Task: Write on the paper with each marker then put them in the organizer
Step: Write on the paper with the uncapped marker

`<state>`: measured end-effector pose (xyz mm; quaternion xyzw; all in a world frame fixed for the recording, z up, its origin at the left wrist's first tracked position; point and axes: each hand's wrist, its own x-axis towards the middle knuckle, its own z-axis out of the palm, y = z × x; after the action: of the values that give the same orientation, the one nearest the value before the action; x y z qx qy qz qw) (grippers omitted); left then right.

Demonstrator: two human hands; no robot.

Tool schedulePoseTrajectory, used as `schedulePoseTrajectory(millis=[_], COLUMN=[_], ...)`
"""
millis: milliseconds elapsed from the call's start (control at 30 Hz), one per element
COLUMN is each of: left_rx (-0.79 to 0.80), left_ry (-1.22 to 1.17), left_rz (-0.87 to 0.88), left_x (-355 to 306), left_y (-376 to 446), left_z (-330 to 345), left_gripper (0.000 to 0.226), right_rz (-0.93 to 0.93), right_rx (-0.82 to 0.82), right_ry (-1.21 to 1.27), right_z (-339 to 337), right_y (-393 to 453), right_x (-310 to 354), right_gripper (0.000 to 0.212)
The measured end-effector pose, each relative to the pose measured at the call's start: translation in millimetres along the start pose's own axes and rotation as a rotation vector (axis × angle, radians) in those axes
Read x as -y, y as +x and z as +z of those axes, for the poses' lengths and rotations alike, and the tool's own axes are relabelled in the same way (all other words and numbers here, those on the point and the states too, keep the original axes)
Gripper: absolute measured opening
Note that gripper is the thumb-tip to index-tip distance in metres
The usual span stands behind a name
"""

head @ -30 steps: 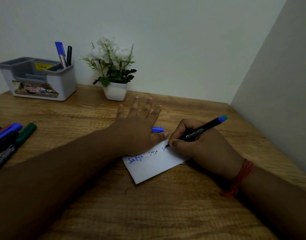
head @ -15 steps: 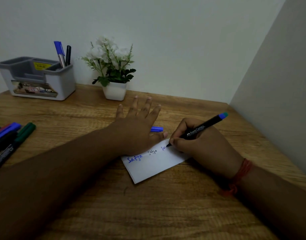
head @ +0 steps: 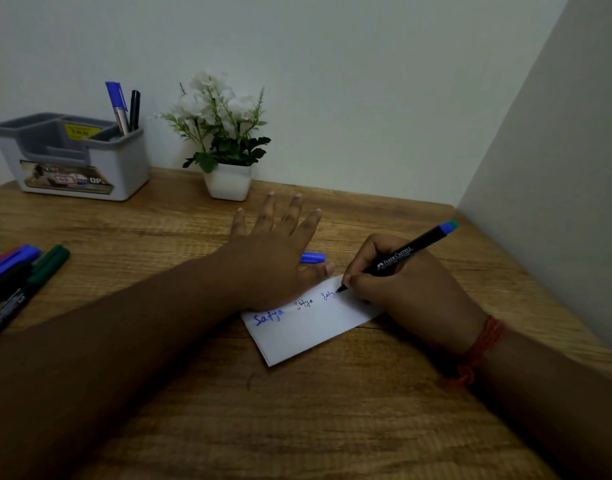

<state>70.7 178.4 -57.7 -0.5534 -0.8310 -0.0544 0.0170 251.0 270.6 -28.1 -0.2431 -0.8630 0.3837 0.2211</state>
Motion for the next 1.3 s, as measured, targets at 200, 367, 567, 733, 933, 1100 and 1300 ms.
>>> schedulePoseTrajectory(millis=[200,367,567,733,933,1100,1300], left_rx=[0.007,0.01,-0.022,-0.061,-0.017,-0.036,-0.133], left_ry=[-0.002,0.006,-0.036,-0.094,-0.07,-0.096,-0.126], left_rz=[-0.001,-0.003,0.013,-0.003,0.029,0.138,0.207], left_x=[-1,-1,1,7,17,17,17], left_y=[0,-1,0,-1,3,3,2], left_z=[0,-1,-7,-16,-17,-25,-24], left_gripper=[0.086,0.087,0.093,0.089,0.075,0.047,0.017], right_rz=[-0.008,-0.009,0.023,0.033,0.007,-0.022,0.017], right_rx=[0.006,0.005,-0.076,-0.087,-0.146,-0.224,-0.177], right_ry=[-0.009,-0.002,0.226,0.419,0.568,0.51,0.495], right_z=[0,0,-2,-4,-11,-18,-19], right_y=[0,1,4,4,6,10,11], right_x=[0,0,-5,-9,-7,-13,-18], right_gripper=[0.006,0.004,0.005,0.008,0.01,0.009,0.017])
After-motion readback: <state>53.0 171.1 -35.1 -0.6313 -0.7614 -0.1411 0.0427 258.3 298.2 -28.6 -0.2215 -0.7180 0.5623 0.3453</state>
